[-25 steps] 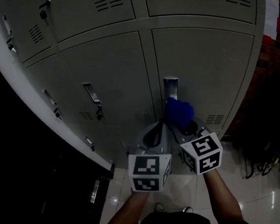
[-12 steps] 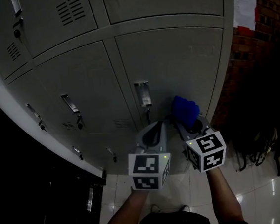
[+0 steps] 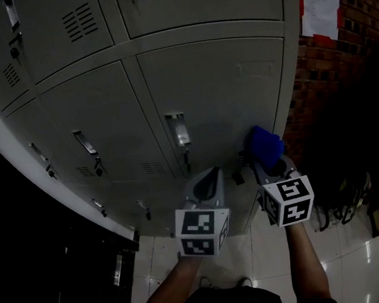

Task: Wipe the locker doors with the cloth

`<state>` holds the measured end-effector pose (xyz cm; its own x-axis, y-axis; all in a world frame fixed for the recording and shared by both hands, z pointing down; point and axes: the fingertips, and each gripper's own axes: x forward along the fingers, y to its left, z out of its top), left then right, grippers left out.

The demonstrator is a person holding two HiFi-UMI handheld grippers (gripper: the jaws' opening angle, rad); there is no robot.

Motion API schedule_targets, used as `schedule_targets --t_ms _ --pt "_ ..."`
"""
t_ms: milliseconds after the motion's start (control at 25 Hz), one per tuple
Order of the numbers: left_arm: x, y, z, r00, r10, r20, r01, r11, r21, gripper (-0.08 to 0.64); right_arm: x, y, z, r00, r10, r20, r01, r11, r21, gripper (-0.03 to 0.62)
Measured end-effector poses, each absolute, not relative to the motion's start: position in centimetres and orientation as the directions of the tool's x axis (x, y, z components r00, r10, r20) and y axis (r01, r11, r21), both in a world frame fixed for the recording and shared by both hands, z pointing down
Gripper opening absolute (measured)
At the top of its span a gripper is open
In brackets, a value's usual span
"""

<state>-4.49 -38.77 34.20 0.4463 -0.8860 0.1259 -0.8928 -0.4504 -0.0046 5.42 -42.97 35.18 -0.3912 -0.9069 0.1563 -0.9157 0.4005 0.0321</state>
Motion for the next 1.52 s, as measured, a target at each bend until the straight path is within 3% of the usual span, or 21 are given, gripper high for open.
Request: schedule_targets --t_ms 280,720,960,1200,1520 --pt "-6.4 -38.0 34.5 0.425 -0.900 0.097 -0.904 -0.427 0.003 0.003 2.6 -41.3 34.9 -0.435 -0.893 0.116 -0.897 0.441 0.033 0.081" --pt "-15.4 -36.7 36.8 0.307 -0.946 0.106 -0.951 -0.308 0.012 0.003 -10.6 -38.4 38.4 -0.609 -0.789 0.086 -0.789 0.613 0.044 0.081" --pt "-17.6 -36.5 37.2 0.292 -0.951 0.101 -0.956 -0.292 0.018 0.003 -15.2 -39.5 40.9 -0.618 -0.780 0.092 -0.773 0.625 0.108 0.081" --pt "-17.0 -36.6 37.8 0.310 -0.944 0.113 -0.950 -0.311 0.009 0.003 -15.3 -40.6 42.3 -0.603 -0.791 0.104 -0.785 0.611 0.102 0.081" --pt "-13.6 -37.4 38.2 0.360 -0.925 0.121 -0.933 -0.360 0.020 0.003 -9.8 -41.3 42.7 -0.532 -0.840 0.108 -0.836 0.541 0.089 0.081"
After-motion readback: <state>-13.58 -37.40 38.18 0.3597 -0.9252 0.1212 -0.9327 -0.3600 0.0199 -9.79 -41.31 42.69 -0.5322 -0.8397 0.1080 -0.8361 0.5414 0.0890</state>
